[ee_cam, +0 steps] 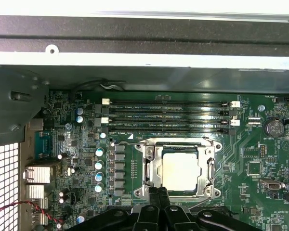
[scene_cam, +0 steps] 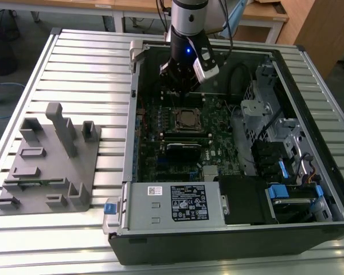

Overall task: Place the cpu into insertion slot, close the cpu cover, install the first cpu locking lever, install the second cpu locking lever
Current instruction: 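Install the first cpu locking lever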

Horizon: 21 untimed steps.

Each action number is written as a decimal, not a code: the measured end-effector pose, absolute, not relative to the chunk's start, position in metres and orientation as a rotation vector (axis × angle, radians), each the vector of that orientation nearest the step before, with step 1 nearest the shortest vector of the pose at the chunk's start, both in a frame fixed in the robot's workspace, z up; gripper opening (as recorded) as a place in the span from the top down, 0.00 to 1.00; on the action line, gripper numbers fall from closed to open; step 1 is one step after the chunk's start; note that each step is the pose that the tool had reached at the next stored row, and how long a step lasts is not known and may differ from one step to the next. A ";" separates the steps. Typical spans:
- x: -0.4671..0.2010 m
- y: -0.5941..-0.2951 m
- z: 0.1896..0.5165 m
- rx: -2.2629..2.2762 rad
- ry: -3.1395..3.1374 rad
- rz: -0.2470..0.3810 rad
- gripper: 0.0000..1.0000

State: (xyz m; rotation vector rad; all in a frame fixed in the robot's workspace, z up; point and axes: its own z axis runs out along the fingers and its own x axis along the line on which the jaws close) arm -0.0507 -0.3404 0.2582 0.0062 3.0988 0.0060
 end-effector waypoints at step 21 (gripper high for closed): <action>-0.064 -0.340 0.261 0.006 3.097 0.006 0.89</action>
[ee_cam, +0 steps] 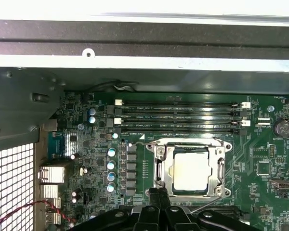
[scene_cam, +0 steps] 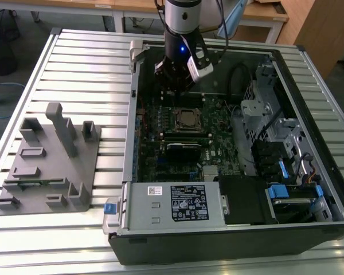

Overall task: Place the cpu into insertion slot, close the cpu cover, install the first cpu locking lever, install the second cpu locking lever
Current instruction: 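Install the first cpu locking lever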

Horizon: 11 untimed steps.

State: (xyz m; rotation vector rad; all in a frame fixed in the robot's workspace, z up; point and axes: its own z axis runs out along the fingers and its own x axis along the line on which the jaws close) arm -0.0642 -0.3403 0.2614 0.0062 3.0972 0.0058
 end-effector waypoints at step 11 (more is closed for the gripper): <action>-0.069 -0.340 0.264 0.006 3.095 0.006 0.89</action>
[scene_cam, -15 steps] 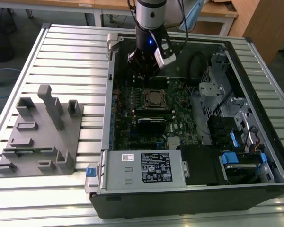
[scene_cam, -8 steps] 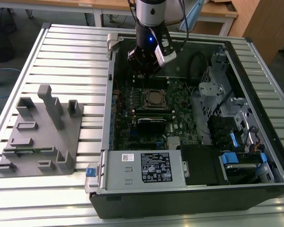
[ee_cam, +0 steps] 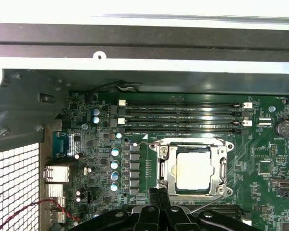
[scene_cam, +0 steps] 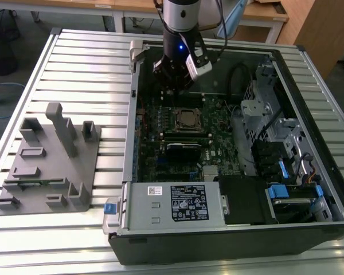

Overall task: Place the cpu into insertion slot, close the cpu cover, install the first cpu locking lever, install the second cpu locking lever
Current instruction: 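Install the first cpu locking lever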

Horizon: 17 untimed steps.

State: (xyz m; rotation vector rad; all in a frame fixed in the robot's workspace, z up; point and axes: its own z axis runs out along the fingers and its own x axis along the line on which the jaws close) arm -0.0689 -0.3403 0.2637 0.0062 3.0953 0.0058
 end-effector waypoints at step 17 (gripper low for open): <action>-0.077 -0.340 0.263 0.006 3.094 0.006 0.89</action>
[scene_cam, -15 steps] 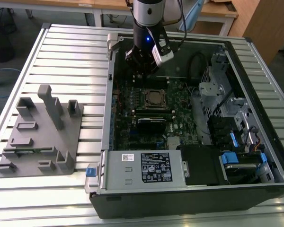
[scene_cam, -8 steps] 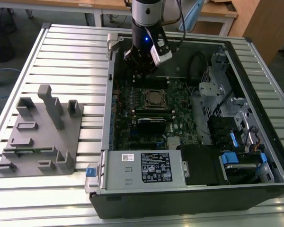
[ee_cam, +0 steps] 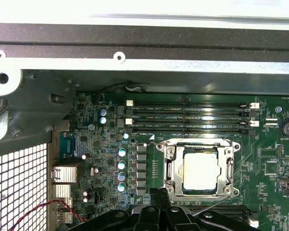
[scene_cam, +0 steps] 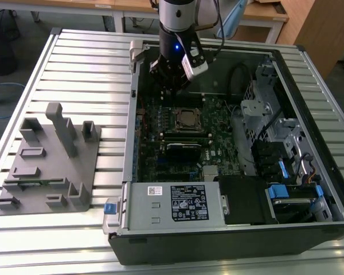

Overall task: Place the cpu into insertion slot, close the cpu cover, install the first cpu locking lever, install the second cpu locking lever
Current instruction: 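Install the first cpu locking lever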

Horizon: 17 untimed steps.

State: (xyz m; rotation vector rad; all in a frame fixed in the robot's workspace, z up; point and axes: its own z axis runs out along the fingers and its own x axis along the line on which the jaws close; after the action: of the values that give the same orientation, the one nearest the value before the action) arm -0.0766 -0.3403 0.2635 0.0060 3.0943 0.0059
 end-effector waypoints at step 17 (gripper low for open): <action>-0.092 -0.333 0.261 0.007 3.094 0.006 0.89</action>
State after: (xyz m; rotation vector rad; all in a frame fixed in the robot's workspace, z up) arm -0.0919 -0.3330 0.2615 0.0070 3.0938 0.0060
